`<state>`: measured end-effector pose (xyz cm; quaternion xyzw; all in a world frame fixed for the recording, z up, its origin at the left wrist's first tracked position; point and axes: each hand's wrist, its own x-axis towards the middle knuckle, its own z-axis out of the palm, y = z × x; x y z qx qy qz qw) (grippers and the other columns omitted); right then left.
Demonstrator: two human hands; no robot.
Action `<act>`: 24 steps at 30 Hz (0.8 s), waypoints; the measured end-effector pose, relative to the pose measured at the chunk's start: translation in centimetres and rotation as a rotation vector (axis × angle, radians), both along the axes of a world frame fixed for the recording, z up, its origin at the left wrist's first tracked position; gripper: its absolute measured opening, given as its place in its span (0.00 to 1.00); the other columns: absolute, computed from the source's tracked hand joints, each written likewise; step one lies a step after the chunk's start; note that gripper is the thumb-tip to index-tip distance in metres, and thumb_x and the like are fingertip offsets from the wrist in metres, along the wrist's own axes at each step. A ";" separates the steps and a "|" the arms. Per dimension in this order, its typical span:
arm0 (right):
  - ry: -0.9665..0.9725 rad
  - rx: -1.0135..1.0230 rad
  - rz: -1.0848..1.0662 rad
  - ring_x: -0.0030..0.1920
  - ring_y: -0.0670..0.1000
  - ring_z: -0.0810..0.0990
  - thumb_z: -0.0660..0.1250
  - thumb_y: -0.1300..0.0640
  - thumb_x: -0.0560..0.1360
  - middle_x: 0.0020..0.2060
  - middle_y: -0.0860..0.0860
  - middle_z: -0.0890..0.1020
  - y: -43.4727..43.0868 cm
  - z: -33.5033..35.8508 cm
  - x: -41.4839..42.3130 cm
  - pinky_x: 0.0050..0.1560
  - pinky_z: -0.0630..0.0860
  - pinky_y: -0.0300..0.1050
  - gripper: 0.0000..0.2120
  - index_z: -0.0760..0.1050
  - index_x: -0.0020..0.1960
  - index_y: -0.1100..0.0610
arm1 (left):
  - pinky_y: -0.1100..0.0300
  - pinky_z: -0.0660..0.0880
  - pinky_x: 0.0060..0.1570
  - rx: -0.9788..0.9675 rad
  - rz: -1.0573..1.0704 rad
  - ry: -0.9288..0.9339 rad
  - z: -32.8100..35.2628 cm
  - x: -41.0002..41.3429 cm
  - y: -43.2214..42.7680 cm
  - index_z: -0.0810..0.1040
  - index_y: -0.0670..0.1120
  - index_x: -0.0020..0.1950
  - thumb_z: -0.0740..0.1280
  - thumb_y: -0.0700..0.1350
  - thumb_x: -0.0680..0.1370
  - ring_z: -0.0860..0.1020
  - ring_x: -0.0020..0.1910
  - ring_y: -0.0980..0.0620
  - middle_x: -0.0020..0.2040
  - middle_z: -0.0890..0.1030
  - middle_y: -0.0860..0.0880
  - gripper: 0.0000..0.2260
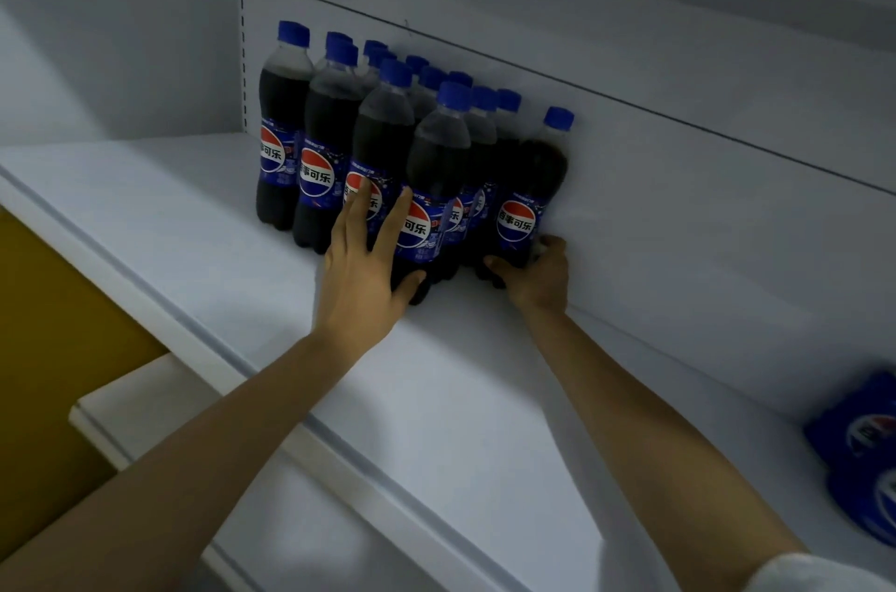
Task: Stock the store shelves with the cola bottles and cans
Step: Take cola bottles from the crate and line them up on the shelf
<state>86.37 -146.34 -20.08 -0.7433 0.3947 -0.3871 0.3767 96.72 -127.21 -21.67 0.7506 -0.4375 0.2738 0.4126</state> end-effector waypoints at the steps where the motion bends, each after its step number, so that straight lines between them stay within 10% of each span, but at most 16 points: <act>1: -0.076 0.073 -0.057 0.66 0.57 0.71 0.79 0.54 0.66 0.68 0.58 0.69 0.6 0.0 -0.2 0.58 0.70 0.44 0.40 0.61 0.71 0.59 | 0.36 0.69 0.63 0.002 -0.008 0.008 0.0 0.0 0.1 0.54 0.52 0.76 0.75 0.49 0.71 0.59 0.72 0.33 0.76 0.57 0.37 0.40; 11: -0.516 0.471 0.169 0.61 0.45 0.74 0.72 0.58 0.73 0.66 0.49 0.73 16.7 4.5 -0.7 0.42 0.70 0.27 0.29 0.65 0.71 0.55 | 0.45 0.64 0.70 -0.198 -0.162 0.286 1.8 1.0 6.9 0.60 0.42 0.76 0.67 0.51 0.76 0.61 0.74 0.47 0.76 0.61 0.44 0.32; 18: -0.256 0.697 0.679 0.62 0.41 0.74 0.71 0.30 0.59 0.64 0.41 0.75 33.2 2.7 1.0 0.57 0.69 0.37 0.43 0.66 0.71 0.44 | 0.50 0.60 0.73 -0.488 0.267 0.581 -1.8 5.9 25.1 0.60 0.47 0.76 0.60 0.53 0.81 0.59 0.74 0.56 0.76 0.61 0.50 0.25; 24: 0.080 1.001 0.853 0.67 0.49 0.72 0.62 0.35 0.71 0.69 0.49 0.72 46.2 -6.8 6.4 0.64 0.67 0.44 0.29 0.66 0.69 0.44 | 0.46 0.62 0.72 -0.403 0.574 0.949 -12.3 4.2 44.5 0.55 0.50 0.78 0.57 0.57 0.81 0.58 0.75 0.53 0.77 0.58 0.53 0.27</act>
